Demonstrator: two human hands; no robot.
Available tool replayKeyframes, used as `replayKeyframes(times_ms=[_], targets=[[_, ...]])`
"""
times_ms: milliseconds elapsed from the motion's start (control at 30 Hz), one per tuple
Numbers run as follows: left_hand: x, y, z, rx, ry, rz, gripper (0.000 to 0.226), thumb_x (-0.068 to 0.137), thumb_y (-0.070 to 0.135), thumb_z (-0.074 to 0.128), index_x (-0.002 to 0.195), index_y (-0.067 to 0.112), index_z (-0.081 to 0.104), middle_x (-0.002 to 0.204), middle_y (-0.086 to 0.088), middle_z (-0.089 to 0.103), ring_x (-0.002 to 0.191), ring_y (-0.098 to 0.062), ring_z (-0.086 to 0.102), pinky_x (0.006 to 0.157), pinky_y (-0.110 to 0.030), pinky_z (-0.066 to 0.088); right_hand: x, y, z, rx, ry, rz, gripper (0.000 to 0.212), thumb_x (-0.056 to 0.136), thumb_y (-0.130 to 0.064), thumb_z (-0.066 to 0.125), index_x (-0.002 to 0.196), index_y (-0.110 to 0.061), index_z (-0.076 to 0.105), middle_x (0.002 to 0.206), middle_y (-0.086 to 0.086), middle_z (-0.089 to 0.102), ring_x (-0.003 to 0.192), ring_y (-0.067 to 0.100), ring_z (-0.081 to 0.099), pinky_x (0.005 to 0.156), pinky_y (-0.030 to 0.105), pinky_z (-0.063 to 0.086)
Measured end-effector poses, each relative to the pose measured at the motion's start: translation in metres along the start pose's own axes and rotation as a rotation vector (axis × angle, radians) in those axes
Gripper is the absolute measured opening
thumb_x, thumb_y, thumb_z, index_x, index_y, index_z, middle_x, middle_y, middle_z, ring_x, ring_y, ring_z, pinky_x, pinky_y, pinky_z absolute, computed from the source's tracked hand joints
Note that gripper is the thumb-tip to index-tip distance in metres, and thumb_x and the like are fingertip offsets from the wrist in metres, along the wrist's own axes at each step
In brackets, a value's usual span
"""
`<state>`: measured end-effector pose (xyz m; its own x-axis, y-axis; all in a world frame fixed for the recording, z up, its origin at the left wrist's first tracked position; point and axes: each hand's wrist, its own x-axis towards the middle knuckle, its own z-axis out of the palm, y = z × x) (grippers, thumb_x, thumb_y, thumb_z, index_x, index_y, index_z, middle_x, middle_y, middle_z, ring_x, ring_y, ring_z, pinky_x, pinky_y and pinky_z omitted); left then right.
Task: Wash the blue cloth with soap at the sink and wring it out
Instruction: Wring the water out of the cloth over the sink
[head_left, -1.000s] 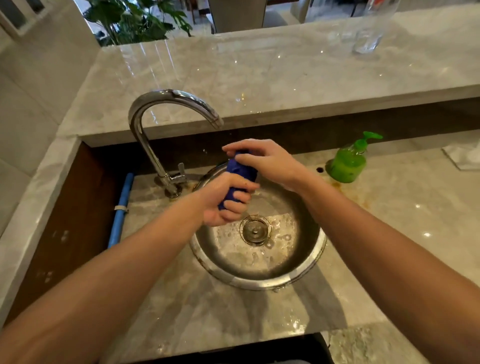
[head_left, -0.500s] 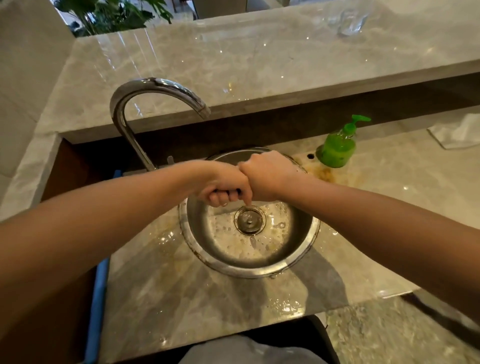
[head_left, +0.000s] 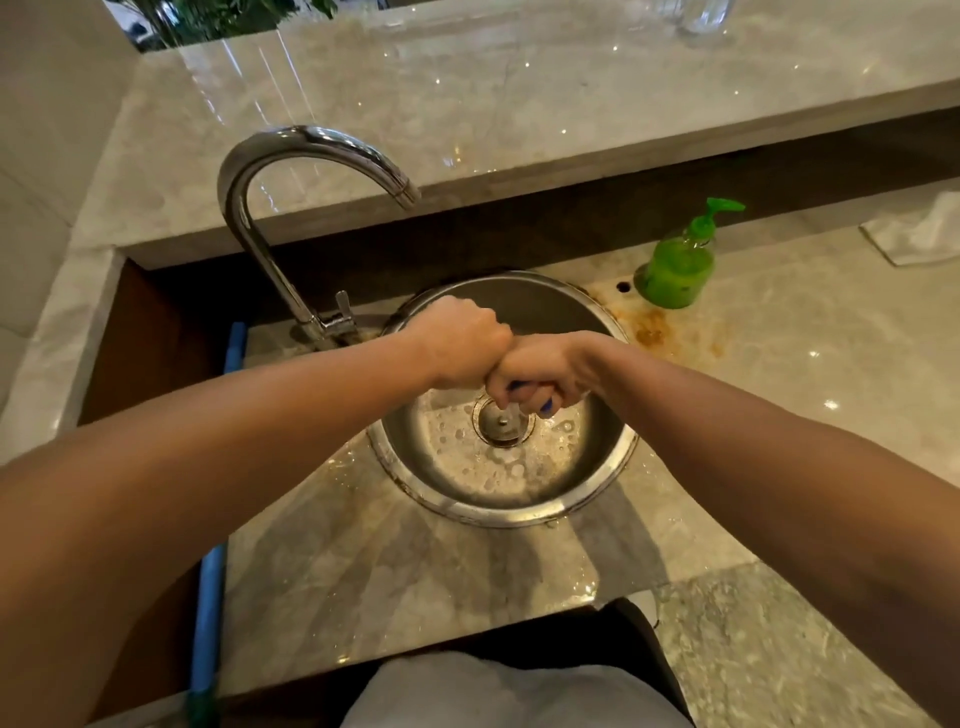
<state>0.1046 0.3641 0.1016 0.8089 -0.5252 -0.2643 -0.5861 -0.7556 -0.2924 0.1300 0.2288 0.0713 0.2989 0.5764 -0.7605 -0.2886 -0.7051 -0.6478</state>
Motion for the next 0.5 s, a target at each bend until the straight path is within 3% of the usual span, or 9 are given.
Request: replayKeyframes(times_ms=[100, 200, 233, 333, 400, 500], targets=[[0.004, -0.001, -0.002, 0.035, 0.119, -0.013, 0.026, 0.093, 0.037, 0.054, 0.105, 0.015, 0.062, 0.089, -0.002, 0.072, 0.08, -0.025, 0.071, 0.059, -0.033, 0.047, -0.003, 0.001, -0.009, 0.049, 0.009, -0.037, 0.039, 0.085, 0.0, 0.056, 0.053, -0.021, 0.048, 0.05, -0.003, 0.037, 0.042, 0.01, 0.027, 0.048, 0.025, 0.017], [0.006, -0.002, 0.003, -0.167, 0.205, -0.248, 0.03, 0.087, 0.041, 0.064, 0.103, 0.016, 0.06, 0.092, -0.004, 0.069, 0.084, -0.027, 0.068, 0.064, -0.033, 0.047, -0.009, 0.001, -0.015, 0.077, 0.193, -0.156, 0.015, 0.083, -0.003, 0.065, 0.075, -0.014, 0.058, 0.062, 0.004, 0.052, 0.049, 0.014, 0.043, 0.053, 0.027, 0.031], [0.005, -0.002, 0.006, -0.334, 0.205, -0.358, 0.03, 0.082, 0.038, 0.069, 0.102, 0.017, 0.06, 0.09, -0.004, 0.067, 0.083, -0.026, 0.067, 0.067, -0.033, 0.051, -0.01, 0.003, -0.016, 0.109, 0.278, -0.21, 0.013, 0.08, -0.003, 0.067, 0.087, -0.013, 0.061, 0.072, 0.007, 0.059, 0.056, 0.016, 0.051, 0.057, 0.028, 0.038], [0.003, -0.003, 0.018, -1.007, 0.173, -0.691, 0.024, 0.075, 0.021, 0.072, 0.095, 0.015, 0.061, 0.085, -0.004, 0.065, 0.074, -0.02, 0.064, 0.065, -0.034, 0.055, -0.004, 0.013, -0.024, 0.316, 0.48, -0.387, 0.048, 0.076, -0.008, 0.067, 0.12, -0.028, 0.061, 0.116, 0.011, 0.063, 0.094, 0.031, 0.066, 0.083, 0.045, 0.052], [0.001, -0.001, 0.023, -1.412, 0.102, -0.834, 0.019, 0.079, 0.014, 0.069, 0.094, 0.009, 0.06, 0.077, -0.006, 0.063, 0.061, -0.018, 0.058, 0.055, -0.03, 0.046, -0.003, 0.011, -0.028, 0.432, 0.485, -0.497, 0.054, 0.075, -0.012, 0.061, 0.123, -0.038, 0.066, 0.131, 0.012, 0.059, 0.116, 0.041, 0.062, 0.099, 0.055, 0.051], [-0.005, 0.002, 0.023, -1.73, -0.097, -0.834, 0.017, 0.084, 0.009, 0.064, 0.1, 0.006, 0.058, 0.066, -0.004, 0.053, 0.048, -0.013, 0.04, 0.045, -0.025, 0.031, -0.002, -0.01, -0.018, 0.265, 0.437, -0.507, 0.038, 0.089, -0.035, 0.056, 0.125, -0.04, 0.069, 0.131, 0.006, 0.061, 0.114, 0.03, 0.061, 0.083, 0.042, 0.055]])
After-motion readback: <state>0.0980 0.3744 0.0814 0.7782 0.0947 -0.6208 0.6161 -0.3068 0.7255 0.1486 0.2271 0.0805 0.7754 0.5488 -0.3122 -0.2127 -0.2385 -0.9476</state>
